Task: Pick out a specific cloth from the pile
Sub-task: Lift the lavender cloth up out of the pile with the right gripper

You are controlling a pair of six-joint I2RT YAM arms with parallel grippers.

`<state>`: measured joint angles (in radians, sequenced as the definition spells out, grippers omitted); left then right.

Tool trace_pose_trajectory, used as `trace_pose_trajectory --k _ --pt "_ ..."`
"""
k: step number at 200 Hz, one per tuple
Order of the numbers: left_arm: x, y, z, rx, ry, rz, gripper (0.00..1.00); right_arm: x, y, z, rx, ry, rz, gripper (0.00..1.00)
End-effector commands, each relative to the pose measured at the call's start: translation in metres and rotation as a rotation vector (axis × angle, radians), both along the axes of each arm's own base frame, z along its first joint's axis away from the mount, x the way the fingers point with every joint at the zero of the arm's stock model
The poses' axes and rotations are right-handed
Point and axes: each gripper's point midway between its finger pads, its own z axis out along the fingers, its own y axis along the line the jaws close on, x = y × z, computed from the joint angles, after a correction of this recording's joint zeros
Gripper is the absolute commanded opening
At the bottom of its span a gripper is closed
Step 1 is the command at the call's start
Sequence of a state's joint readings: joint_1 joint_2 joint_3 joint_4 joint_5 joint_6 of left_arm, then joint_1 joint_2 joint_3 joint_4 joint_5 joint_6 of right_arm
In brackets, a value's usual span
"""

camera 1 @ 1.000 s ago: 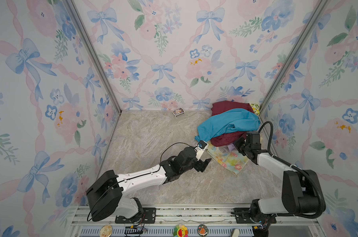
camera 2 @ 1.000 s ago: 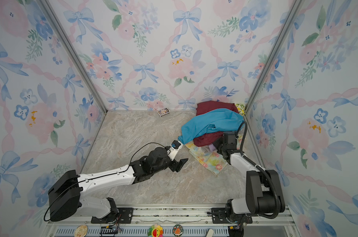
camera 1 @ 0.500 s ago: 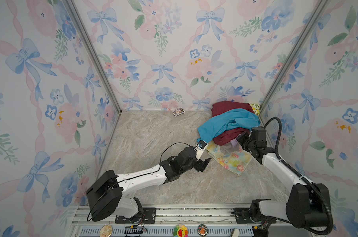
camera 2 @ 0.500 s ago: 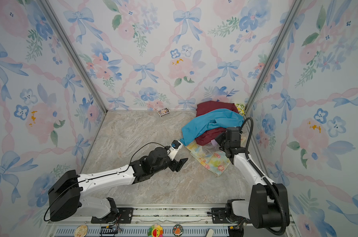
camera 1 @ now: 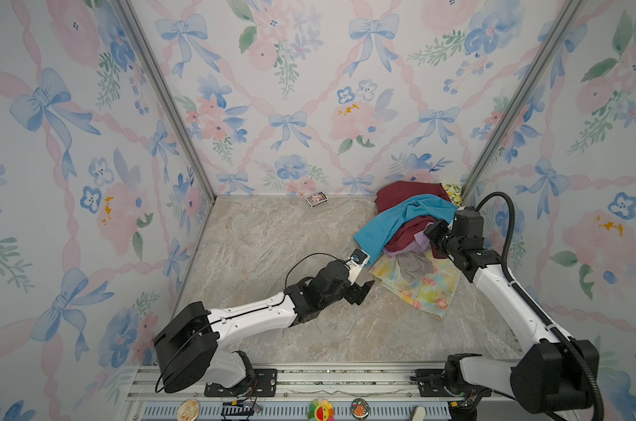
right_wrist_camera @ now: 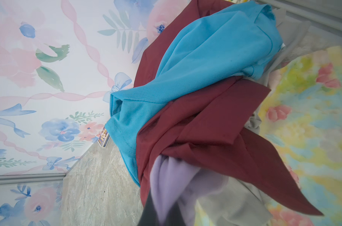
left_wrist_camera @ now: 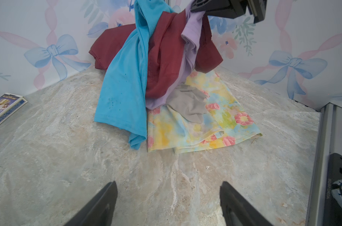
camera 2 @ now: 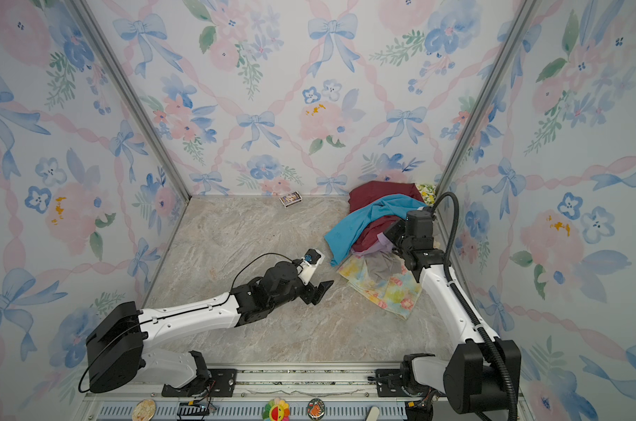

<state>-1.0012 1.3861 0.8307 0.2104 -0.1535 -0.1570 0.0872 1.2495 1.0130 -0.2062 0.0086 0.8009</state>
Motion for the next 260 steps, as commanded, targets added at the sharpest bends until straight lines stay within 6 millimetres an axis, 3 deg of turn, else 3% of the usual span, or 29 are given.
trace_pose_trajectory --k 1,152,209,260 --pt "0.003 -0.003 0.003 0.016 -0.020 0.000 0.84 0.008 0.001 0.044 -0.026 -0.099 0.009 0.00" --pt "0.005 -0.003 -0.001 0.032 -0.021 0.005 0.84 0.029 0.017 0.163 -0.053 -0.294 0.080 0.00" --pt "0.007 -0.003 -0.004 0.040 -0.021 0.010 0.84 0.027 0.026 0.190 -0.057 -0.346 0.107 0.00" --pt "0.008 -0.003 -0.007 0.050 -0.022 0.013 0.84 0.014 0.040 0.227 -0.059 -0.416 0.155 0.00"
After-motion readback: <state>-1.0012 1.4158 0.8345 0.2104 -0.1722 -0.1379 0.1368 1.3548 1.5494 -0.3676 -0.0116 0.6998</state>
